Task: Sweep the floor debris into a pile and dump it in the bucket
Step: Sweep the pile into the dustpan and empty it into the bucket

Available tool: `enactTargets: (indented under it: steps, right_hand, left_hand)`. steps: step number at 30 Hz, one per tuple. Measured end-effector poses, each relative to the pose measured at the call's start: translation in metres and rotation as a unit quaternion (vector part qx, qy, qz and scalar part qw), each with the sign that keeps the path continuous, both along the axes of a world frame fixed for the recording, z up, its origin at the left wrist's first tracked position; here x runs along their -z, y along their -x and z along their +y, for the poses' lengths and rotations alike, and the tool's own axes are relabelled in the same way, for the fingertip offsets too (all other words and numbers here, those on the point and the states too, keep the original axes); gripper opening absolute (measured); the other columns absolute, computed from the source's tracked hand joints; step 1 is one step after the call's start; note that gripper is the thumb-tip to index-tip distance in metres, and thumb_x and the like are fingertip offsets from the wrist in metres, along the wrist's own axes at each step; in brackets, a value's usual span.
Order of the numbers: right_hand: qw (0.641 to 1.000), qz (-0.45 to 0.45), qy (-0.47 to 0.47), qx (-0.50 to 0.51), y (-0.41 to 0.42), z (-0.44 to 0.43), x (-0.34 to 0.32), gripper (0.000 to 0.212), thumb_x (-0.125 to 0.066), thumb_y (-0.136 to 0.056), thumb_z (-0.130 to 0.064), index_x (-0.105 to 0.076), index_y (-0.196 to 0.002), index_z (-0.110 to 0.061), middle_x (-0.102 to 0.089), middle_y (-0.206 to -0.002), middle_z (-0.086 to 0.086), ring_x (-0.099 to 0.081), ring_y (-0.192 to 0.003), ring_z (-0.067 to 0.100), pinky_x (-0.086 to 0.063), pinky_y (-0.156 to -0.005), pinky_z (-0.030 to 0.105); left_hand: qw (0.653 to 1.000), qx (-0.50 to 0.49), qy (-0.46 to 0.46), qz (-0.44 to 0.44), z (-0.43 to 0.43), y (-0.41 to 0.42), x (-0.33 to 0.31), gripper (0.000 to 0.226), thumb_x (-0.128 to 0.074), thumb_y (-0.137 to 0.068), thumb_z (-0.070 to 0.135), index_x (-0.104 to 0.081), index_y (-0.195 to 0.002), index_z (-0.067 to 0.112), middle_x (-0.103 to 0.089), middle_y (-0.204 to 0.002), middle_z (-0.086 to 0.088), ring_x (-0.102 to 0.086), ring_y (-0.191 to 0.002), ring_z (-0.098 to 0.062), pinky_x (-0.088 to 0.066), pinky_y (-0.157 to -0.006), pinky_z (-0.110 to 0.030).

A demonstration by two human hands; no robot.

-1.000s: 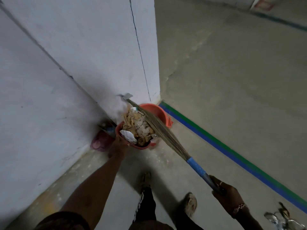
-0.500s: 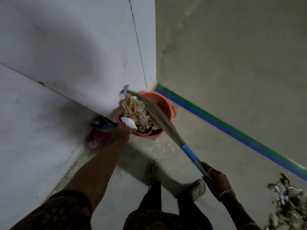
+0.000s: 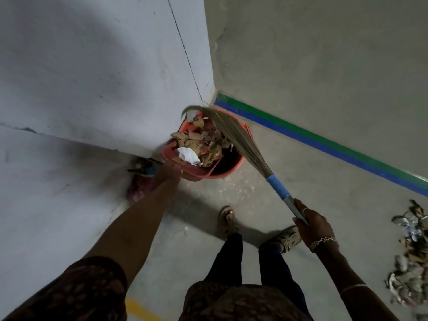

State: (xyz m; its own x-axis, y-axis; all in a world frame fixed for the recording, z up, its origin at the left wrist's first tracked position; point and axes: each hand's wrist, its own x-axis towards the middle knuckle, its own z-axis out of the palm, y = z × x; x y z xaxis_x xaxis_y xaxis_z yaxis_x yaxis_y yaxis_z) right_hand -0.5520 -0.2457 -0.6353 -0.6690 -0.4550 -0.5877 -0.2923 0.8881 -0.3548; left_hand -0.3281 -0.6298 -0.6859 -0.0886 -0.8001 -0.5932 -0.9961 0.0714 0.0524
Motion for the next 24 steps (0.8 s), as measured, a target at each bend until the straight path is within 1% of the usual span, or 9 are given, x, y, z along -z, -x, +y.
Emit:
enactTargets:
  steps: [1,4,8,11,14,16,18,21,24]
  right_hand:
    - [1.000,0.006,0.004,0.004,-0.003,0.002,-0.002,0.060,-0.069,-0.088,-0.021,-0.051,-0.144,-0.032,-0.070,-0.113,0.008,-0.064,-0.101,0.034,-0.047,-0.078,0.034]
    - [1.000,0.017,0.020,0.013,-0.013,0.010,-0.005,0.059,-0.071,-0.088,-0.021,-0.052,-0.143,-0.032,-0.071,-0.107,0.006,-0.066,-0.096,0.033,-0.043,-0.073,0.030]
    - [0.998,0.026,0.056,-0.006,-0.029,0.018,-0.011,0.063,-0.074,-0.084,-0.016,-0.054,-0.141,-0.032,-0.067,-0.089,0.001,-0.067,-0.083,0.032,-0.045,-0.068,0.031]
    - [0.997,0.019,0.052,-0.047,-0.041,0.023,-0.009,0.068,-0.073,-0.083,-0.015,-0.050,-0.143,-0.036,-0.062,-0.083,-0.003,-0.065,-0.074,0.025,-0.044,-0.063,0.029]
    - [0.996,0.009,0.036,-0.079,-0.051,0.031,-0.007,0.070,-0.073,-0.082,-0.015,-0.047,-0.144,-0.037,-0.052,-0.077,-0.010,-0.064,-0.074,0.025,-0.040,-0.061,0.028]
    - [0.996,0.001,0.014,-0.085,-0.053,0.037,-0.006,0.066,-0.070,-0.085,-0.018,-0.048,-0.144,-0.038,-0.053,-0.080,-0.009,-0.064,-0.080,0.026,-0.041,-0.062,0.029]
    - [0.996,-0.003,-0.017,-0.092,-0.052,0.041,-0.004,0.063,-0.065,-0.088,-0.025,-0.045,-0.145,-0.042,-0.056,-0.087,-0.006,-0.065,-0.087,0.025,-0.045,-0.065,0.032]
    - [0.996,-0.008,-0.047,-0.074,-0.048,0.046,-0.004,0.064,-0.060,-0.091,-0.026,-0.037,-0.148,-0.044,-0.062,-0.100,0.002,-0.065,-0.092,0.028,-0.045,-0.069,0.034]
    - [0.999,0.004,-0.022,-0.025,-0.045,0.053,-0.007,0.064,-0.065,-0.089,-0.022,-0.043,-0.146,-0.039,-0.067,-0.099,0.006,-0.065,-0.089,0.031,-0.042,-0.068,0.032]
  left_hand:
    - [1.000,0.006,0.011,0.009,-0.005,-0.006,0.011,0.046,-0.048,-0.104,0.035,-0.053,-0.140,0.007,-0.052,-0.144,-0.017,-0.049,-0.133,-0.034,-0.040,-0.105,-0.042]
    - [0.999,-0.015,0.007,0.032,-0.006,-0.015,0.010,0.049,-0.056,-0.098,0.045,-0.060,-0.135,0.013,-0.057,-0.138,-0.017,-0.054,-0.128,-0.036,-0.045,-0.099,-0.043]
    - [0.999,-0.008,0.012,0.033,-0.007,-0.021,0.016,0.047,-0.061,-0.096,0.044,-0.062,-0.132,0.015,-0.059,-0.136,-0.014,-0.056,-0.125,-0.034,-0.045,-0.098,-0.043]
    - [0.997,0.009,0.025,0.075,-0.007,-0.022,0.016,0.042,-0.058,-0.095,0.045,-0.065,-0.125,0.016,-0.064,-0.129,-0.014,-0.060,-0.117,-0.035,-0.048,-0.092,-0.043]
    - [0.999,0.029,0.027,0.037,-0.004,-0.014,0.009,0.047,-0.062,-0.094,0.047,-0.064,-0.125,0.012,-0.063,-0.127,-0.017,-0.060,-0.118,-0.036,-0.049,-0.093,-0.043]
    - [0.999,0.023,0.037,0.019,-0.003,-0.007,0.004,0.049,-0.065,-0.091,0.049,-0.066,-0.122,0.011,-0.066,-0.124,-0.016,-0.062,-0.116,-0.036,-0.050,-0.091,-0.044]
    - [0.998,0.033,0.042,0.013,-0.001,-0.001,0.001,0.046,-0.062,-0.091,0.050,-0.070,-0.116,0.012,-0.069,-0.117,-0.014,-0.065,-0.110,-0.036,-0.052,-0.087,-0.043]
    - [0.998,0.012,0.048,0.025,0.005,0.004,0.001,0.029,-0.063,-0.094,0.035,-0.072,-0.109,0.012,-0.071,-0.109,-0.009,-0.067,-0.104,-0.033,-0.049,-0.078,-0.036]
    - [0.997,-0.011,0.069,0.025,0.010,0.006,0.003,0.025,-0.054,-0.099,0.026,-0.071,-0.110,0.010,-0.070,-0.109,-0.011,-0.066,-0.104,-0.034,-0.048,-0.079,-0.035]
